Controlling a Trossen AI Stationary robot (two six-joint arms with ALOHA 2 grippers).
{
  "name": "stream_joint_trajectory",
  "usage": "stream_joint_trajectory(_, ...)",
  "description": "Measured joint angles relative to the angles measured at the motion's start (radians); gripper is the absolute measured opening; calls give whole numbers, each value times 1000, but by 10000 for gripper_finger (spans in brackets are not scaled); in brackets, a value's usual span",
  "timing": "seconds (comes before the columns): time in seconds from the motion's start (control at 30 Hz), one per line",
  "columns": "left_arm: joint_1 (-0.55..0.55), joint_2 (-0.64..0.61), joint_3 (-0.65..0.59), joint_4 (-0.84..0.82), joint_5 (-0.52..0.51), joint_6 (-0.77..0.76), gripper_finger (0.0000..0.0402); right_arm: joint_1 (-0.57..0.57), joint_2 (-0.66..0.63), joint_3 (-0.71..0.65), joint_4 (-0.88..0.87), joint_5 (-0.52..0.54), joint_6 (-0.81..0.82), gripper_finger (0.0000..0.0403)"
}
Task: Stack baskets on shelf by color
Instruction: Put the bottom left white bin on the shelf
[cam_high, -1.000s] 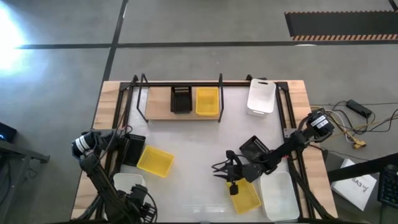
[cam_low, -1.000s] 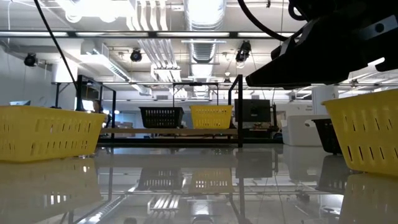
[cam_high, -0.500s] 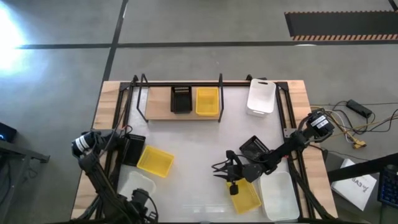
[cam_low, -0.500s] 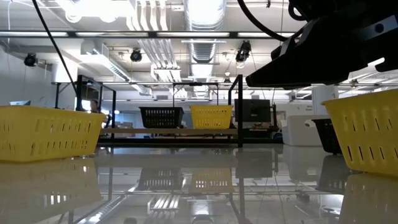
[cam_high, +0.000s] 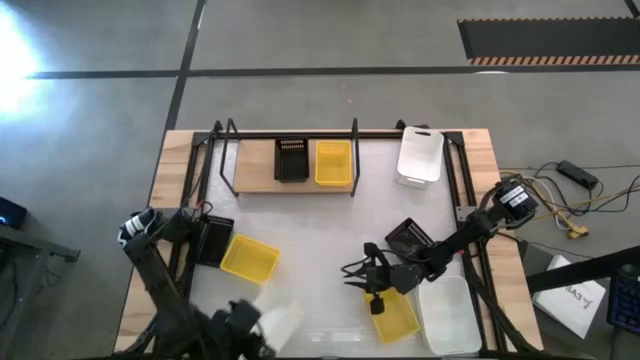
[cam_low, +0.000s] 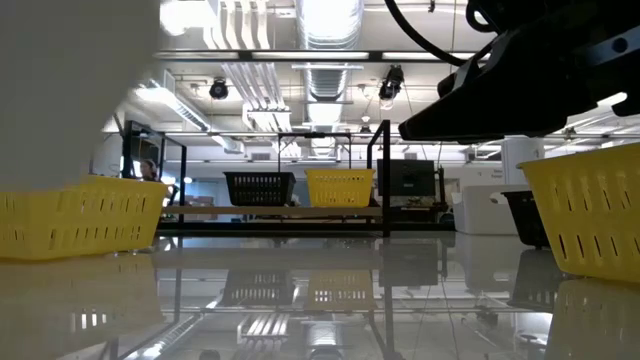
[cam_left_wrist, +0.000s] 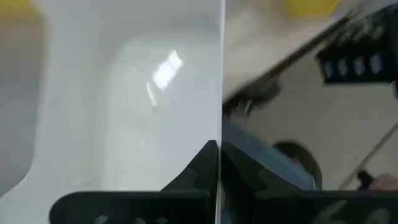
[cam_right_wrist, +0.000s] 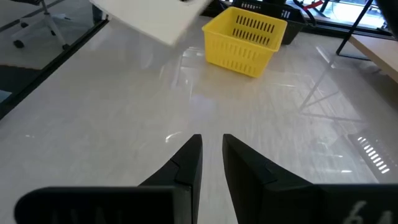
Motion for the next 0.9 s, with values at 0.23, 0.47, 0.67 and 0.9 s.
stream_joint_trajectory(0.23, 187, -31, 34, -150, -62, 292, 0, 11, 0, 0, -3, 0, 0, 57)
stream_joint_trajectory(0.47, 350, -79, -3, -179, -105, 510, 0, 27, 0, -1, -5, 0, 0, 57)
stream_joint_trajectory(0.67, 504, -63, -108, -98, -161, 675, 0, 38, 0, -1, -8, 1, 0, 57)
stream_joint_trajectory(0.9, 603, -36, -309, 214, -127, 780, 0, 83, 0, -1, -28, 9, 34, 56)
